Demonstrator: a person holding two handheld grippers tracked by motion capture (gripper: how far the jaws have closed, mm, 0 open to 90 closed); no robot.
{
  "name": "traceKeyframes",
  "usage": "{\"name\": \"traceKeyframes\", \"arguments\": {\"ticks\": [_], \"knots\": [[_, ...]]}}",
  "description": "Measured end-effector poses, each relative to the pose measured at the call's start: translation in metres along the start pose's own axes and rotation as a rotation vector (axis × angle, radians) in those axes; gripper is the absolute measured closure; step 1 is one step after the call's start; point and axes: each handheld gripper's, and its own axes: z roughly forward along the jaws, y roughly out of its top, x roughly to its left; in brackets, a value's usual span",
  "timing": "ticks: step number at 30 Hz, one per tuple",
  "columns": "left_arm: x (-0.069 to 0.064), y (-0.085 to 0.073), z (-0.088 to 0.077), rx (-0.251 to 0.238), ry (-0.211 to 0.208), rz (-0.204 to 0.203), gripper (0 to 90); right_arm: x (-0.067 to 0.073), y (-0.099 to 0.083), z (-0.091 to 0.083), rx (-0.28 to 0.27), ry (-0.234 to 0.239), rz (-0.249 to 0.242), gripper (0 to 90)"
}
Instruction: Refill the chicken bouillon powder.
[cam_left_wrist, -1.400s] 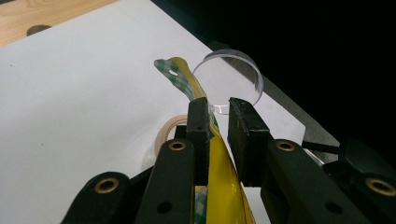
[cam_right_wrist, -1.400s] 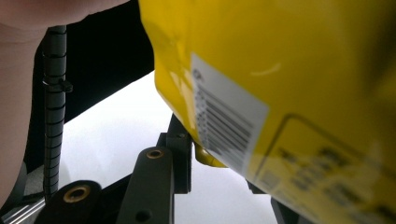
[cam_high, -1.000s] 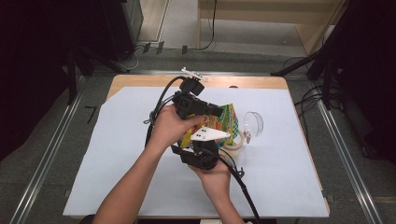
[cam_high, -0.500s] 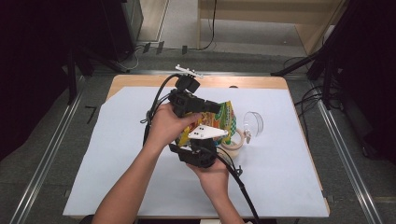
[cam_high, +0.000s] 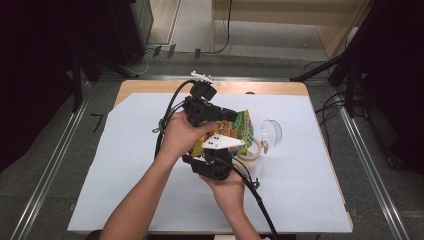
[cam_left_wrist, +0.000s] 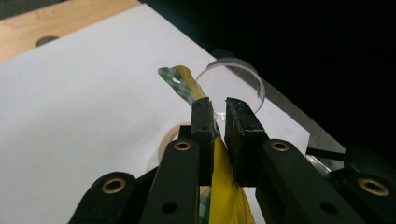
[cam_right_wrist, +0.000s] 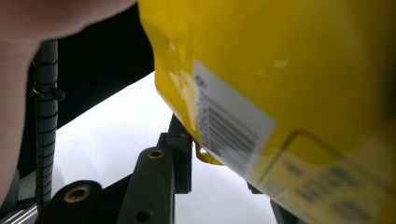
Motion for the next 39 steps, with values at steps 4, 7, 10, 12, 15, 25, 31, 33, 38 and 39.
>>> {"name": "traceKeyframes", "arguments": {"ticks": [4, 7, 10, 12, 15, 25, 31, 33, 38, 39], "knots": [[0.0, 0.0, -0.002, -0.016, -0.006, 0.002, 82.4, -0.001, 0.003, -0.002, 0.005, -0.006, -0.018, 69.7], [0.002, 0.001, 0.0, -0.002, -0.003, -0.01, 82.2, -0.002, 0.004, -0.001, 0.023, 0.006, -0.012, 69.3], [0.005, 0.001, 0.002, 0.004, -0.017, -0.016, 82.2, -0.003, 0.002, 0.0, 0.016, -0.005, -0.002, 69.5], [0.012, 0.001, 0.004, 0.023, -0.01, -0.027, 82.1, -0.005, 0.001, 0.005, 0.012, 0.007, 0.005, 69.5], [0.018, 0.002, 0.004, 0.024, -0.025, -0.051, 82.0, -0.006, 0.003, 0.007, 0.019, 0.003, -0.006, 69.6], [0.018, 0.003, 0.006, 0.019, -0.022, -0.051, 81.9, -0.01, 0.003, 0.007, 0.024, 0.005, -0.014, 69.6], [0.015, 0.006, 0.009, 0.016, -0.005, -0.029, 82.0, -0.014, 0.004, 0.006, 0.022, 0.005, -0.008, 69.6], [0.014, 0.006, 0.009, 0.016, -0.004, -0.03, 81.9, -0.014, 0.004, 0.004, 0.018, 0.005, -0.007, 69.6], [0.014, 0.006, 0.01, 0.023, -0.006, -0.035, 81.9, -0.014, 0.003, 0.003, 0.023, 0.006, -0.012, 69.6], [0.014, 0.006, 0.01, 0.023, -0.006, -0.035, 81.9, -0.014, 0.003, 0.003, 0.023, 0.006, -0.012, 69.6]]}}
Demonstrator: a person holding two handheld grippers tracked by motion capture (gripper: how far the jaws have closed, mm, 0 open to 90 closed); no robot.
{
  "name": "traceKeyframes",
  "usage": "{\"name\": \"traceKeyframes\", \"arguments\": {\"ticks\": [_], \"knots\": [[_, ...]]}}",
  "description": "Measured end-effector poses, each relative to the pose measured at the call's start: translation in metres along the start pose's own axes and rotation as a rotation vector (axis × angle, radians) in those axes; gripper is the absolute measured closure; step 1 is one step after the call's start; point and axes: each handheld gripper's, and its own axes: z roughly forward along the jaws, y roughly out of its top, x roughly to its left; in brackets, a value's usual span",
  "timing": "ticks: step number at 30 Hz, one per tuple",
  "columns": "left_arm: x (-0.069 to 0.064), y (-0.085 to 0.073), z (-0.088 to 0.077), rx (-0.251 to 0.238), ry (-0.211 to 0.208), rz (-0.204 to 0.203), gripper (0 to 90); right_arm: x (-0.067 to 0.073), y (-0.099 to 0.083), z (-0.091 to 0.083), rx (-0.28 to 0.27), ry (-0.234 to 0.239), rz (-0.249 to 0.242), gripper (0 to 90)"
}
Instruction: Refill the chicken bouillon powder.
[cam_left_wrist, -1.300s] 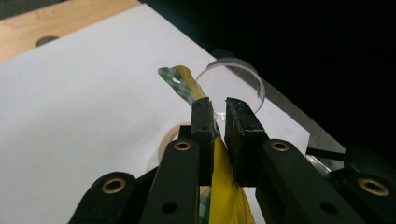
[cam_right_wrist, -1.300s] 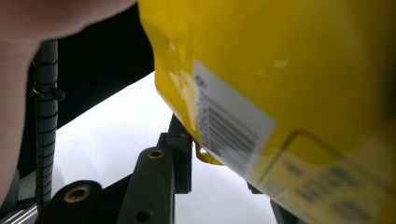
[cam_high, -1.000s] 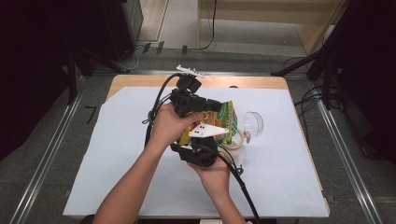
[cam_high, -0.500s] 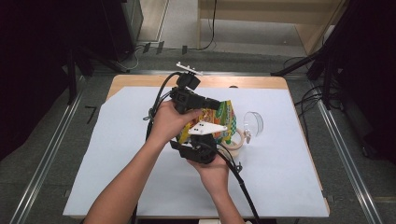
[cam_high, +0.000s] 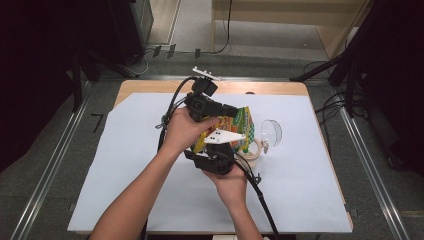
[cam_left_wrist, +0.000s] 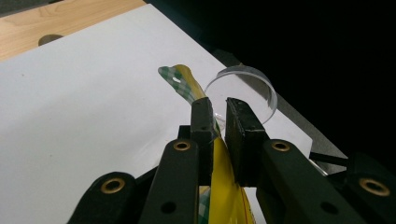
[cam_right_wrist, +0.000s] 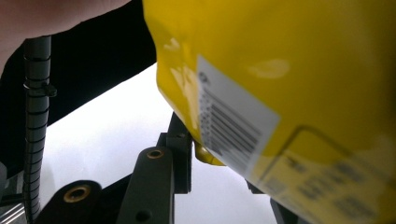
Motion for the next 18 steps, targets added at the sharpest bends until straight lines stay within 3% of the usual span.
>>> {"name": "traceKeyframes", "arguments": {"ticks": [18], "knots": [[-0.0019, 0.0029, 0.0001, 0.008, -0.004, -0.003, 81.9, 0.0011, 0.0006, -0.0024, -0.019, -0.005, 0.0, 69.6]]}}
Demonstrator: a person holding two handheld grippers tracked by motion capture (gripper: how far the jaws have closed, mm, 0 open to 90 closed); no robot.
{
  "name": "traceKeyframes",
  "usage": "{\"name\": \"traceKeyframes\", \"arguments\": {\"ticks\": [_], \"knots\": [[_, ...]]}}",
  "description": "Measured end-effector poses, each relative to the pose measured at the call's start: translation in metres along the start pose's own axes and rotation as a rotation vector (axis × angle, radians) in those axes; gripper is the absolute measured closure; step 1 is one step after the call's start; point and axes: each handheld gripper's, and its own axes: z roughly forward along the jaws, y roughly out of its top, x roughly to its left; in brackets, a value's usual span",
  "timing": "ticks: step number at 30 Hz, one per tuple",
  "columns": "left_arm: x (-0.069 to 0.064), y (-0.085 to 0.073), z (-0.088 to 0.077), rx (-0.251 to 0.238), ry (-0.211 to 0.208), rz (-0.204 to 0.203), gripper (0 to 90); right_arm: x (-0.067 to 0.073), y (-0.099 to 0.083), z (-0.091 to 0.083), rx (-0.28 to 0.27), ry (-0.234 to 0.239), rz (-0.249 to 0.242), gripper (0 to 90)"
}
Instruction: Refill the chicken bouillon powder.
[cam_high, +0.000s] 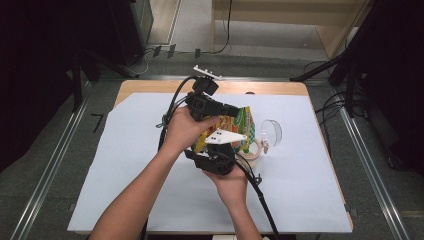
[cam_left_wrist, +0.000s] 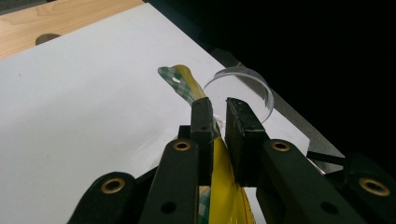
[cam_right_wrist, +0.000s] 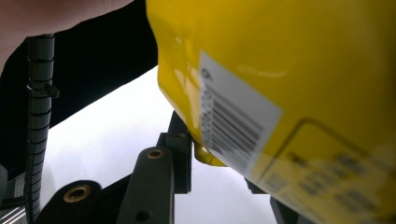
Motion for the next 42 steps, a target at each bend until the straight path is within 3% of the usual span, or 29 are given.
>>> {"name": "traceKeyframes", "arguments": {"ticks": [32, 42], "knots": [[-0.0066, 0.0005, 0.0008, 0.011, 0.014, 0.008, 81.8, 0.001, -0.0007, -0.004, 0.002, 0.007, -0.001, 69.7], [-0.0026, 0.0006, 0.0025, 0.025, 0.012, -0.001, 81.8, 0.0002, -0.0011, -0.0026, 0.008, 0.013, 0.008, 69.7]]}}
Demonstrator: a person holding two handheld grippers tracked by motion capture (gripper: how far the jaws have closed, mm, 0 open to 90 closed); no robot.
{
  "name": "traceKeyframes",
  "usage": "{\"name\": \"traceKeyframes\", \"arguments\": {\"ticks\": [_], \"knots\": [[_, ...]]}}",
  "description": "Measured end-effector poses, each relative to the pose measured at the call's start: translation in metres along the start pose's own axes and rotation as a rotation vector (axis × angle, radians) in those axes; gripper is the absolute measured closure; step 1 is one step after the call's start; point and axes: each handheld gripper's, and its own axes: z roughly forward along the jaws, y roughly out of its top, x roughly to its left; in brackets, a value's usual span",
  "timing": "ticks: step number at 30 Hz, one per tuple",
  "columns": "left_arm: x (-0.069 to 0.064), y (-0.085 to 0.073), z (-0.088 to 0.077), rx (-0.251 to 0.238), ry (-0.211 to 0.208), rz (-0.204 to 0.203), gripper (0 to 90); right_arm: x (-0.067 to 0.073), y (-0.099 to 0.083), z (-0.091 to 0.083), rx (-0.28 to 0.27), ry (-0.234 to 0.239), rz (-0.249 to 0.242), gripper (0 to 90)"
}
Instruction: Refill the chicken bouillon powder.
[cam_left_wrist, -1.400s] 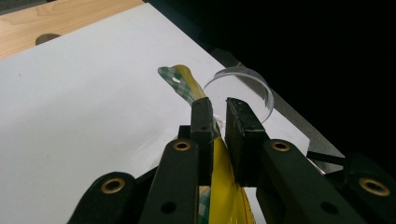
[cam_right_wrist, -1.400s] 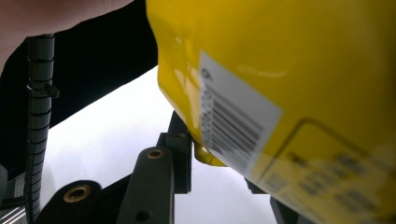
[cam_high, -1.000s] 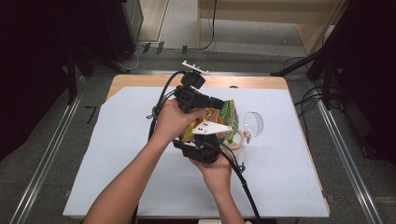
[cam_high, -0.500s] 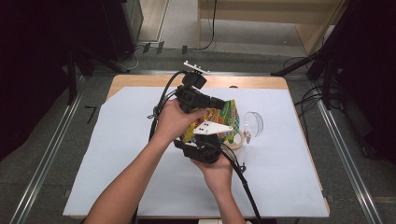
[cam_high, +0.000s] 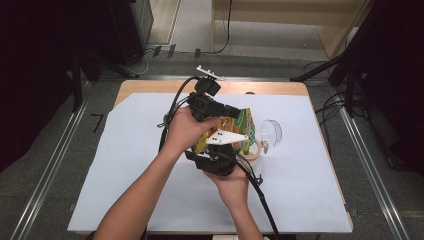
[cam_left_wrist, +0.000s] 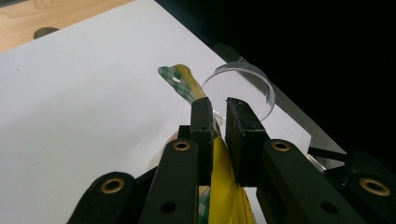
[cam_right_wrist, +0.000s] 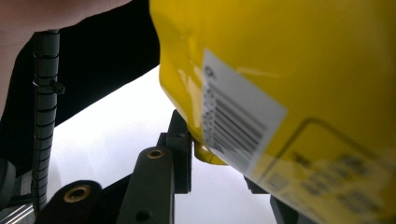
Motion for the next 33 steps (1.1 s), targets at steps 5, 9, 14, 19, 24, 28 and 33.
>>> {"name": "traceKeyframes", "arguments": {"ticks": [5, 9, 14, 19, 24, 28, 33], "knots": [[-0.001, -0.005, -0.002, -0.016, -0.001, 0.004, 81.4, 0.002, -0.002, 0.001, 0.006, -0.002, -0.02, 69.7], [-0.001, -0.01, -0.004, -0.036, -0.007, 0.006, 81.3, 0.003, -0.003, 0.002, 0.016, -0.005, -0.031, 69.8], [0.002, -0.015, -0.006, -0.051, -0.022, 0.005, 81.3, 0.005, -0.006, 0.004, 0.031, -0.02, -0.047, 69.8], [0.001, -0.015, -0.006, -0.056, -0.02, 0.006, 81.4, 0.006, -0.006, 0.005, 0.028, -0.023, -0.046, 69.8], [0.001, -0.013, -0.004, -0.05, -0.021, 0.006, 81.4, 0.004, -0.005, 0.004, 0.022, -0.025, -0.039, 69.8], [-0.002, -0.009, -0.003, -0.035, -0.01, 0.01, 81.4, 0.004, -0.005, 0.002, 0.013, -0.018, -0.031, 69.7], [-0.005, -0.012, -0.004, -0.052, -0.008, 0.019, 81.3, 0.005, -0.005, -0.001, 0.02, -0.02, -0.045, 69.7]]}}
